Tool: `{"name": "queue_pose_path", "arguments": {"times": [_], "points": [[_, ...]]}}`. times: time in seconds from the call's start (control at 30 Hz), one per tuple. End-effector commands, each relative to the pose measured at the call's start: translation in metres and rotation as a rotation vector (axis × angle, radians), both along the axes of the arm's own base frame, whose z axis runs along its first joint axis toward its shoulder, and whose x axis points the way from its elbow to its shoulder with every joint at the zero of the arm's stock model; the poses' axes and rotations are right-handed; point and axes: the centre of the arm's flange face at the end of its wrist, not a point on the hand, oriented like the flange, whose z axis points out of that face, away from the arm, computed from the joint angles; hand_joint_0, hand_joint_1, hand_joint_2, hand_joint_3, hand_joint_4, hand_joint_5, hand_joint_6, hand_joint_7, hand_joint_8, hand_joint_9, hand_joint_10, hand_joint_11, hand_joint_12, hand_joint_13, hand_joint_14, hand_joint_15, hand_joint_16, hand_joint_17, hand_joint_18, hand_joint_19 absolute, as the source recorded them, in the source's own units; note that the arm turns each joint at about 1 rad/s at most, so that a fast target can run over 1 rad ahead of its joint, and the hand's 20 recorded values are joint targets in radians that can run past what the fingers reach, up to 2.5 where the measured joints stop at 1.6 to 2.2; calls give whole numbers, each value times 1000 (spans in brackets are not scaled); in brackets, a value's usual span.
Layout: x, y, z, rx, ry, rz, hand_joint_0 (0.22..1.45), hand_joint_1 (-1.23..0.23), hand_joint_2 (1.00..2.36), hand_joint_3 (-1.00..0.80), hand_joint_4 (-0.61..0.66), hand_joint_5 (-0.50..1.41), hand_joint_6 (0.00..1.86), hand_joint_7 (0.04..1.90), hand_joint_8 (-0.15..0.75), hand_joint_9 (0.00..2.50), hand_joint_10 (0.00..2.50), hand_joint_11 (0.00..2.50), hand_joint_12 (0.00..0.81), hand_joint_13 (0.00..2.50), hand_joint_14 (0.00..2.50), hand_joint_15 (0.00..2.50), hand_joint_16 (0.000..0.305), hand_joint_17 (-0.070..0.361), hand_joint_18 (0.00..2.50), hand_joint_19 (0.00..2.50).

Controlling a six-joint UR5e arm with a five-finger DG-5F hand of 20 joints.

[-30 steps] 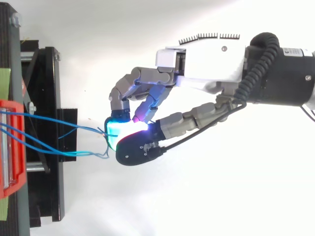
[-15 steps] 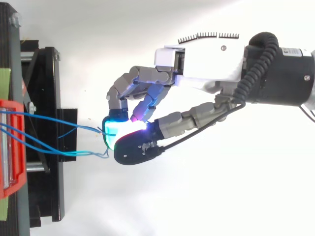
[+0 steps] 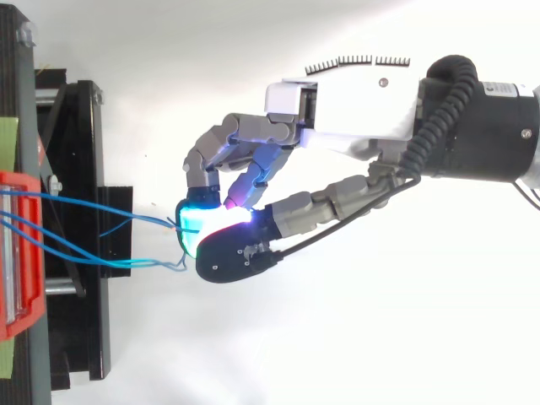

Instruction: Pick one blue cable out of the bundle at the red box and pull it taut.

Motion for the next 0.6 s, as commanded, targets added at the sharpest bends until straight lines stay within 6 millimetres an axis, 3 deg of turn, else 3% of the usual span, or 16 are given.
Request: {"name": "queue_pose_path", "arguments": {"times": [0.0, 0.57], "points": [[0, 0, -1, 0, 2, 0, 614, -726, 1027, 7, 121, -149, 844, 920, 361, 944, 13, 1045, 373, 351, 6, 151, 52, 118, 378, 184], [0, 0, -1, 0, 1, 0, 619, -733, 1027, -4, 158, -157, 850, 906, 355, 908, 14, 998, 373, 348, 6, 145, 53, 118, 385, 170]]}}
